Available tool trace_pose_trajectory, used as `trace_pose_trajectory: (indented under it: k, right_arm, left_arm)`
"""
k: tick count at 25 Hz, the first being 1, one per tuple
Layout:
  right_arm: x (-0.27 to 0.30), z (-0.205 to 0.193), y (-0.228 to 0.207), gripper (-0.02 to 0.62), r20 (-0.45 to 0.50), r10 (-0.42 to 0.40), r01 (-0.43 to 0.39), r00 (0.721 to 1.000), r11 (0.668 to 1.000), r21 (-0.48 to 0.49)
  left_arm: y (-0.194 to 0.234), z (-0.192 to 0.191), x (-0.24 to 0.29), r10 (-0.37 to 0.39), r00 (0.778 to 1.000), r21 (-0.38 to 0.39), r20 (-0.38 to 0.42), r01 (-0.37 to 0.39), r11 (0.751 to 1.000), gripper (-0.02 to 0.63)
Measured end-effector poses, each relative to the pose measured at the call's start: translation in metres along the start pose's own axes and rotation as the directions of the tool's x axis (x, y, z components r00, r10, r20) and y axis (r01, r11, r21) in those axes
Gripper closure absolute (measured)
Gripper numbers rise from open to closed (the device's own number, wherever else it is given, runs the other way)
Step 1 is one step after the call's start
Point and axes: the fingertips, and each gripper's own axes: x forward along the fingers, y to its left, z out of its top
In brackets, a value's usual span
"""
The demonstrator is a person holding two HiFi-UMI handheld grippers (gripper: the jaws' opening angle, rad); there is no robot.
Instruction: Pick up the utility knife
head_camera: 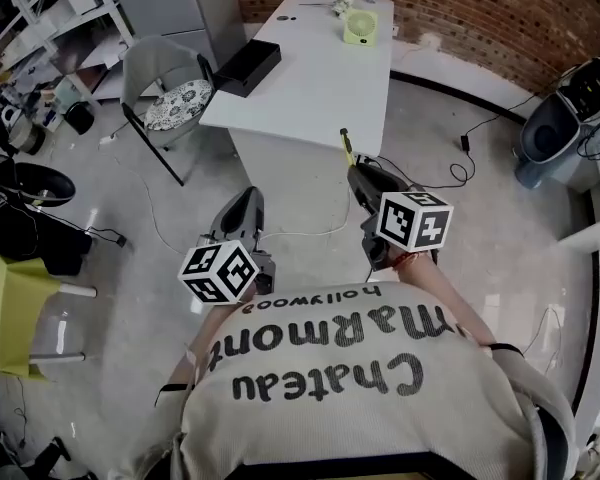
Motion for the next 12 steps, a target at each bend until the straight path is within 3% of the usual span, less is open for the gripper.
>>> trace_pose_trajectory:
  k: [12]
  right_arm:
    - [-0.039,-0.021,-0.021,0.538,-0.050,0.066,-0.066,0.997,0.998,0.011]
  left_arm:
    - [-0.042,-0.033,-0.028,0.066,0.997,-0.002,0.029,-0.065,0.998,0.606]
